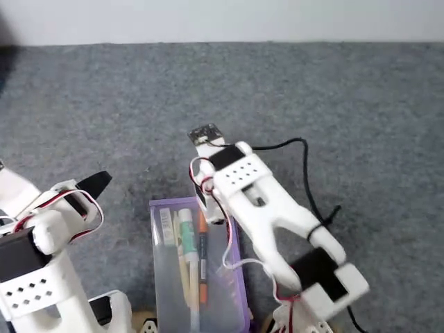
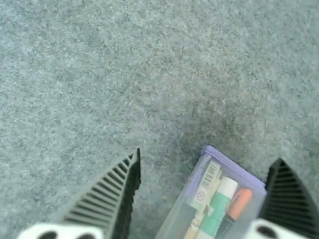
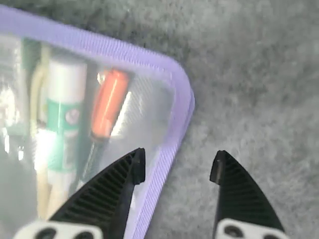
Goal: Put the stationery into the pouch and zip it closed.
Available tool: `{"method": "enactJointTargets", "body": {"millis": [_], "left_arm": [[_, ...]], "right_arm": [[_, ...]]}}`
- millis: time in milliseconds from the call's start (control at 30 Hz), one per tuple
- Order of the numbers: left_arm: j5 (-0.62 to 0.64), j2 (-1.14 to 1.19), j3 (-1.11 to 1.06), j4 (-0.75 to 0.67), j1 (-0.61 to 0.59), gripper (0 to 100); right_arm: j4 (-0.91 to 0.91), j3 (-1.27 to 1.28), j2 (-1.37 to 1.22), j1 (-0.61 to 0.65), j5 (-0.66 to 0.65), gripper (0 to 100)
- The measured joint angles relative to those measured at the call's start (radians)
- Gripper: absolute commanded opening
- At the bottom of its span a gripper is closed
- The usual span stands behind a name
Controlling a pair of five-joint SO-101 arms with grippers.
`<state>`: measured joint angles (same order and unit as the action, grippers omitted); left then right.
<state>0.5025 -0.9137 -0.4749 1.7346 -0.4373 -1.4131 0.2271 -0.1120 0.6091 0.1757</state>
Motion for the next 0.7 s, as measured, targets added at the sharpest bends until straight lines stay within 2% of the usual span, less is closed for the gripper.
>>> {"method": "enactJointTargets", "body": {"millis": [100, 233, 333, 467, 700], "left_arm": [[0.000, 0.000, 0.000, 0.000, 0.000, 38], [0.000, 0.000, 0.000, 0.000, 0.000, 38], [0.000, 0.000, -0.031, 0.000, 0.000, 38], [0.000, 0.000, -0.106, -0.020, -0.002, 38], [0.000, 0.000, -0.115, -0.029, -0.002, 38]], "right_arm": [[-0.002, -0.061, -0.094, 0.000, 0.008, 20.0], [-0.002, -0.150, -0.186, 0.000, 0.034, 0.3], [-0.002, -0.206, -0.238, 0.000, 0.037, 4.9], [-0.002, -0.232, -0.265, -0.003, 0.037, 0.6], [0.057, -0.258, -0.267, -0.003, -0.005, 0.9]]}}
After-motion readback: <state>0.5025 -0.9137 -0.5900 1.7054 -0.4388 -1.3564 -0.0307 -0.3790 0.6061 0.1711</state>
